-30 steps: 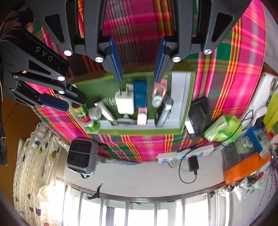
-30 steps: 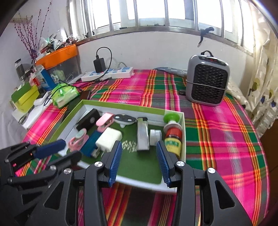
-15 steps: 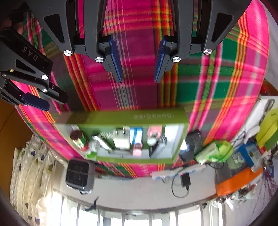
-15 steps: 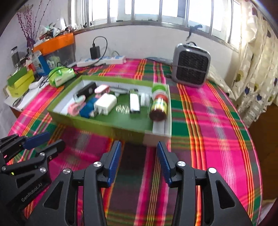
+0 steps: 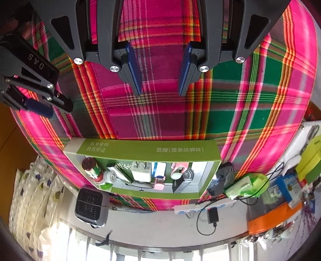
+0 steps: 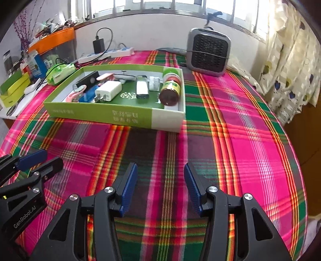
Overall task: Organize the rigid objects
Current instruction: 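Lift both open tools out of the green box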
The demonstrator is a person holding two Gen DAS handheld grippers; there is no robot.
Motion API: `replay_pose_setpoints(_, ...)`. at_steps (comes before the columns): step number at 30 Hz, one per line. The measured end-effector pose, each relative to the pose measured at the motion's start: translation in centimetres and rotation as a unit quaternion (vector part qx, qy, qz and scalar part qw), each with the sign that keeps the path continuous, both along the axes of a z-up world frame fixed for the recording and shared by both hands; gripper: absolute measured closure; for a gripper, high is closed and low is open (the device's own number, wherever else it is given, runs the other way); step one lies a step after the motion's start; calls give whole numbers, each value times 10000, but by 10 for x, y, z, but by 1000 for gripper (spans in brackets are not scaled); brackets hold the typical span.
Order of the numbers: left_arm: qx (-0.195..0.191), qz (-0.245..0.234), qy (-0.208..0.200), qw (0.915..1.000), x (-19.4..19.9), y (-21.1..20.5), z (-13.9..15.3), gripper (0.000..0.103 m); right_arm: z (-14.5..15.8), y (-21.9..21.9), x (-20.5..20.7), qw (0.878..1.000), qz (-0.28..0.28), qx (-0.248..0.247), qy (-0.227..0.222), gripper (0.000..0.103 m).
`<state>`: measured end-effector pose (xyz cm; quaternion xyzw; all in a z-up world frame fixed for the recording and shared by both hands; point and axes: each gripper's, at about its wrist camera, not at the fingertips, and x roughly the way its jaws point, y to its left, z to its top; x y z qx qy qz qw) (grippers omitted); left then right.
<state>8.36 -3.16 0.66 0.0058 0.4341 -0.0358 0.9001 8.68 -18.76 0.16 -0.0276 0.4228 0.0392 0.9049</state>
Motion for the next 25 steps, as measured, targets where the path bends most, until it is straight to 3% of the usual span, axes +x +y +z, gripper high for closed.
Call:
replay_pose_setpoints(5, 380, 36, -70, 9992, -2, -12, -1, 66, -1, -8, -1, 9998, -157, 96, 55, 48)
replay_pose_setpoints(25, 283, 80, -93, 9995, -2, -8, -1, 66, -2, -11, 1, 9996, -235, 139, 91, 43)
